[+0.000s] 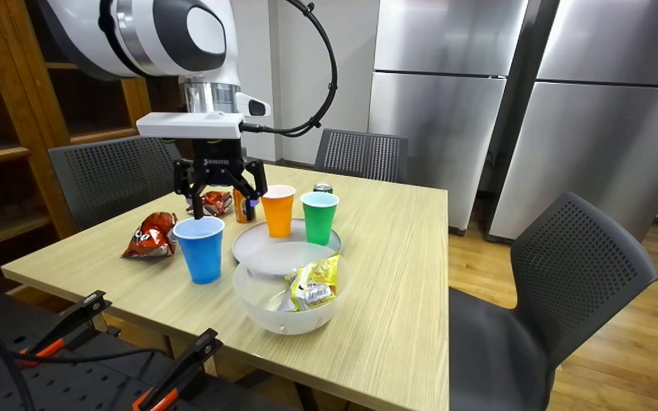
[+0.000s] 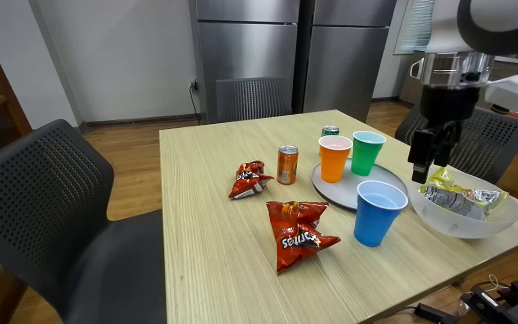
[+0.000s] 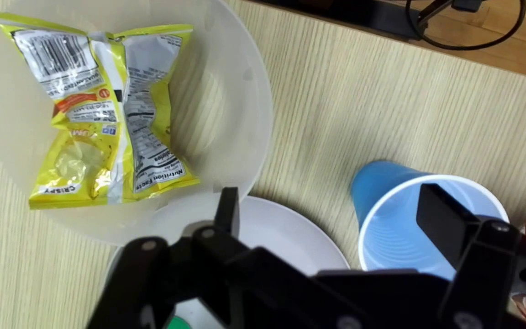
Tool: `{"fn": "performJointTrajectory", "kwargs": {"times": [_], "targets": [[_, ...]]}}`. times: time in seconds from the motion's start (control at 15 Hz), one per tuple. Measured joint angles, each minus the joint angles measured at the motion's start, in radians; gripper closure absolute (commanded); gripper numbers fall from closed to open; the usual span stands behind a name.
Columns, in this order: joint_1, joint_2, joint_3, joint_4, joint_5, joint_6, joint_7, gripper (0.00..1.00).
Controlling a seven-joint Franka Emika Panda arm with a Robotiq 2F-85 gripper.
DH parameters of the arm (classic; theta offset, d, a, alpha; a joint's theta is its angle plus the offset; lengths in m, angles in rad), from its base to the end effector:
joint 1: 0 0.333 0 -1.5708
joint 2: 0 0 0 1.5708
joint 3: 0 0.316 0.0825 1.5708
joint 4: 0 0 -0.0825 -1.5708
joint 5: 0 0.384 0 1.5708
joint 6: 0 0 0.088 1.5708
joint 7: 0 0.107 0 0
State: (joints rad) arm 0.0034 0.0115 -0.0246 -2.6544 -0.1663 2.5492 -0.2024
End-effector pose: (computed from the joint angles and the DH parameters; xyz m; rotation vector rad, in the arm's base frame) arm 0.4101 -0.0065 0.2278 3.0240 0.4952 -0.1920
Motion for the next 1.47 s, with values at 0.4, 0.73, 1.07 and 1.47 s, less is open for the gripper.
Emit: {"fn": "performJointTrajectory", "kwargs": {"times": [0.4, 0.73, 1.07, 1.47], "targets": [[0.015, 0.063, 0.024, 0.061, 0.026, 0.005, -0.001, 0.0], [0.015, 0.139, 0.03, 0.119, 0.029, 0.006, -0.001, 0.0], [0.015, 0.211, 0.039, 0.162, 0.039, 0.006, -0.001, 0.0], [0.015, 0.263, 0.044, 0.195, 0.053, 0.006, -0.005, 0.58]]}}
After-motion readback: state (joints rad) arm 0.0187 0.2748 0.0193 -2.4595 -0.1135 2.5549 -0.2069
